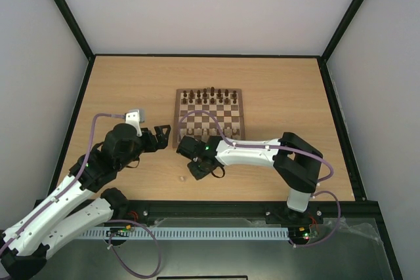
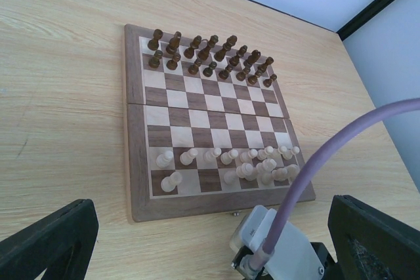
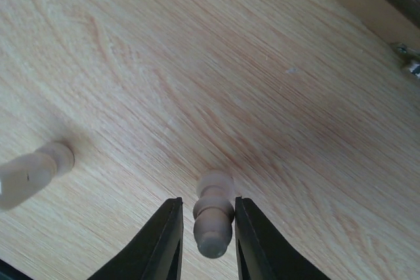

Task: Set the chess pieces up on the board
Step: Pick up the chess piece at the center of the board, then place the chess piece on the chessboard.

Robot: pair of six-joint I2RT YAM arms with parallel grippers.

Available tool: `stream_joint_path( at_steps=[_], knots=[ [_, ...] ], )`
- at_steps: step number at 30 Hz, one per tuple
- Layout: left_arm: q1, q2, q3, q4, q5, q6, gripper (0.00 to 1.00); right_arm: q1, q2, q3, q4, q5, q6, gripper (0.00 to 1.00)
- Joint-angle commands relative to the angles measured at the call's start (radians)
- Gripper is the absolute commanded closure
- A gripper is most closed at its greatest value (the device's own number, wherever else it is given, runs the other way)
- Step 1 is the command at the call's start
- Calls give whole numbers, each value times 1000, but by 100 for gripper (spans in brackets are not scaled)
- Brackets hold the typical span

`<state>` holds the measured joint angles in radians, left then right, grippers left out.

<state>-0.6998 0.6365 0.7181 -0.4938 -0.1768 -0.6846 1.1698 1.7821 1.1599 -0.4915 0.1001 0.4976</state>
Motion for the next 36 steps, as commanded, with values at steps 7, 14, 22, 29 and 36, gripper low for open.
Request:
stream_joint_path(
  at_steps=[7,14,22,29,36],
  knots=[
    [6,1,-19,1,-9,11,1,7,36,47,-75,41,7,96],
    [6,16,-19,13,-1,19,1,-25,42,193,-177,122,-31,97],
    [6,25,-20,15,-1,24,1,-161,82,352,-243,125,-103,96],
    [6,27,-19,14,-15,26,1,-219,176,438,-245,92,-141,95],
    [7,39,-16,17,-23,29,1,-228,235,466,-240,82,-151,94]
  ],
)
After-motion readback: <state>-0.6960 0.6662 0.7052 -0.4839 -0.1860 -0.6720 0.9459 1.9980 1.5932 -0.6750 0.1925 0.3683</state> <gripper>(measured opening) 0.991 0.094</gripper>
